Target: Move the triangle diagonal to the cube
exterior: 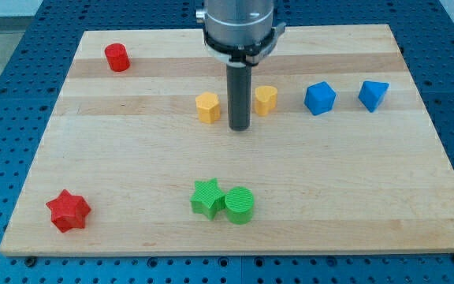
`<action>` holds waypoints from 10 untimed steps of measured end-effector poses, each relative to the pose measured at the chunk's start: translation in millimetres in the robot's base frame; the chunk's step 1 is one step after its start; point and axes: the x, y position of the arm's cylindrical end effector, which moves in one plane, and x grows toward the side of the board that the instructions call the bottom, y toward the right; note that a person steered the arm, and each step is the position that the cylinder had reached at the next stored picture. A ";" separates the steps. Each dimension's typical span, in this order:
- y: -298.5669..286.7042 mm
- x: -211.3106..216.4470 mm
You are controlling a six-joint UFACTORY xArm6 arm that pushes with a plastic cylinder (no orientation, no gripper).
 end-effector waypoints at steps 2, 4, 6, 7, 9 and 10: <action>33.5 -75.5; 219.6 -85.5; 218.7 -58.3; 218.7 -46.8; 207.2 -27.2; 187.4 -2.3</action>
